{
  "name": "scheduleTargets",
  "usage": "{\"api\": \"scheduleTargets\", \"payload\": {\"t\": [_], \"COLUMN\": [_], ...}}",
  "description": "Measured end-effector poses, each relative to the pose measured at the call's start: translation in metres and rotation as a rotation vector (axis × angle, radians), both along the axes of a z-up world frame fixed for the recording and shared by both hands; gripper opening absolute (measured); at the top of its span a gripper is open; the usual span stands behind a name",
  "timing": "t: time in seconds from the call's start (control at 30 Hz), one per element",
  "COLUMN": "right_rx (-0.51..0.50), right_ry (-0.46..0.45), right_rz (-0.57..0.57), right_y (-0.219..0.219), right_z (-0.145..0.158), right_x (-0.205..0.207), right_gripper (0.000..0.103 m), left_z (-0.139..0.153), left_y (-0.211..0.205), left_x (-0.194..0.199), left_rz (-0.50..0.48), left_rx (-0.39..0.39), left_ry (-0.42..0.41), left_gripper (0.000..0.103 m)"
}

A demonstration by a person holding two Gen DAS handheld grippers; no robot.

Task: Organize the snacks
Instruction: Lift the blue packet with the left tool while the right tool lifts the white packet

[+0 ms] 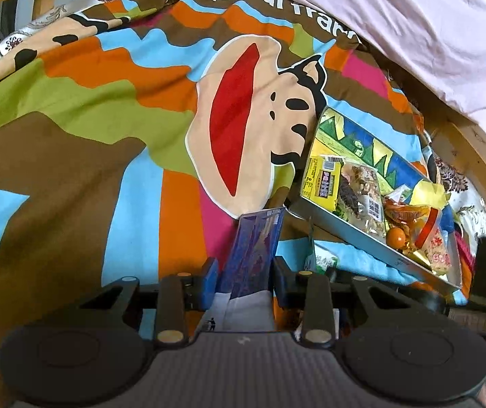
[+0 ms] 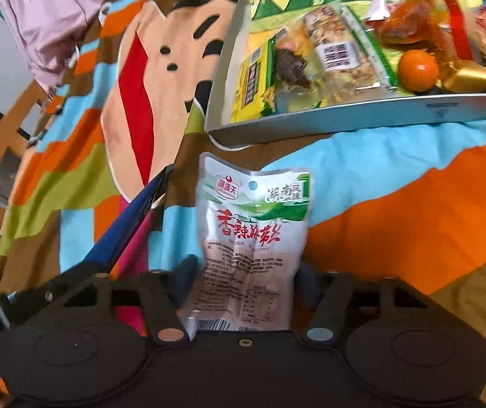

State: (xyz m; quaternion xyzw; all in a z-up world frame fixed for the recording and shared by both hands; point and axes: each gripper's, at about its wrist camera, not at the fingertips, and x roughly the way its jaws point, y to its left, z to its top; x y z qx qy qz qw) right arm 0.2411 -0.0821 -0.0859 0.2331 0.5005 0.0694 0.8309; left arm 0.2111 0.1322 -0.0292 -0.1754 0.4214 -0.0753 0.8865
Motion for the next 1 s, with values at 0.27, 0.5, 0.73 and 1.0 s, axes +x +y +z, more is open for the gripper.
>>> {"api": "scheduleTargets", "payload": {"t": [0.27,0.5,0.73,1.0], "right_rx": [0.138,0.128,0.054,0.014], "right_ry": [-0.049,-0.123,-0.195,-0.219], "right_rz": [-0.032,0.011,0.094,0.106], "right_y": [-0.036,-0.047,-0.073,-0.127], "right_z": [0.002,0.017,0.046,0.068], "right_x": [-0.021,-0.034,-0.048,-0.074], "right_gripper": [0.028,0.028,0.028,0.028], "left_z": [0.002,0.007,0.01,0.006], "left_y": [0.003,-0.007,-0.02,-0.039], "left_x": [-0.003,-0.006,-0.007,-0.008], "left_rz": [-0.007,-0.038,-0.066,-0.12], "left_rx": [-0.101,-0.141,-0.139,-0.2], "left_ry": [-0.014,-0.06,-0.117,-0.133], "left_gripper": [0.037,0.037,0.037,0.036]}}
